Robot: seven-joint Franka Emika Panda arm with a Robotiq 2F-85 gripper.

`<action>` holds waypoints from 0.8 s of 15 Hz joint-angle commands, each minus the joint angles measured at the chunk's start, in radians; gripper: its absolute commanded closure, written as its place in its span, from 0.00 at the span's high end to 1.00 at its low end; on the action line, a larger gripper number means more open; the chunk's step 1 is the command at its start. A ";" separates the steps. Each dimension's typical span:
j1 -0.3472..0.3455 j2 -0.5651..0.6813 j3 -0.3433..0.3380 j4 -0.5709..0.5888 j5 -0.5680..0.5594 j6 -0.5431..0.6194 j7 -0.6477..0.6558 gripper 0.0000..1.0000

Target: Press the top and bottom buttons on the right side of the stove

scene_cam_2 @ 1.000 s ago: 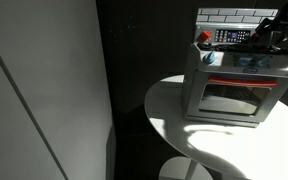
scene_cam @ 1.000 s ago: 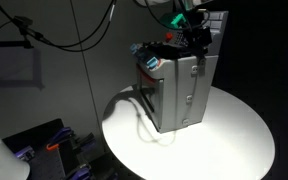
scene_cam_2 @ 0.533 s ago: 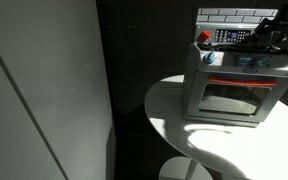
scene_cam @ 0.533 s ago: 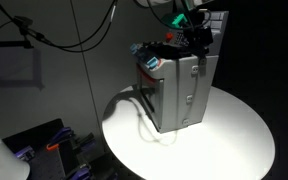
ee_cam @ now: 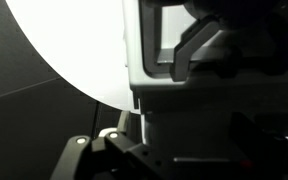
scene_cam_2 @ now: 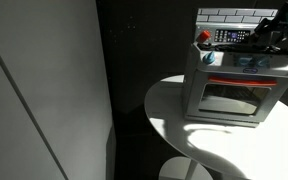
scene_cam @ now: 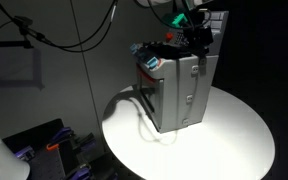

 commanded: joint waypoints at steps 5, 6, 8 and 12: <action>-0.011 -0.083 0.018 -0.035 0.052 -0.095 -0.037 1.00; -0.013 -0.095 0.020 -0.041 0.065 -0.112 -0.045 1.00; -0.017 -0.118 0.023 -0.055 0.087 -0.149 -0.062 1.00; -0.025 -0.160 0.027 -0.079 0.141 -0.255 -0.131 1.00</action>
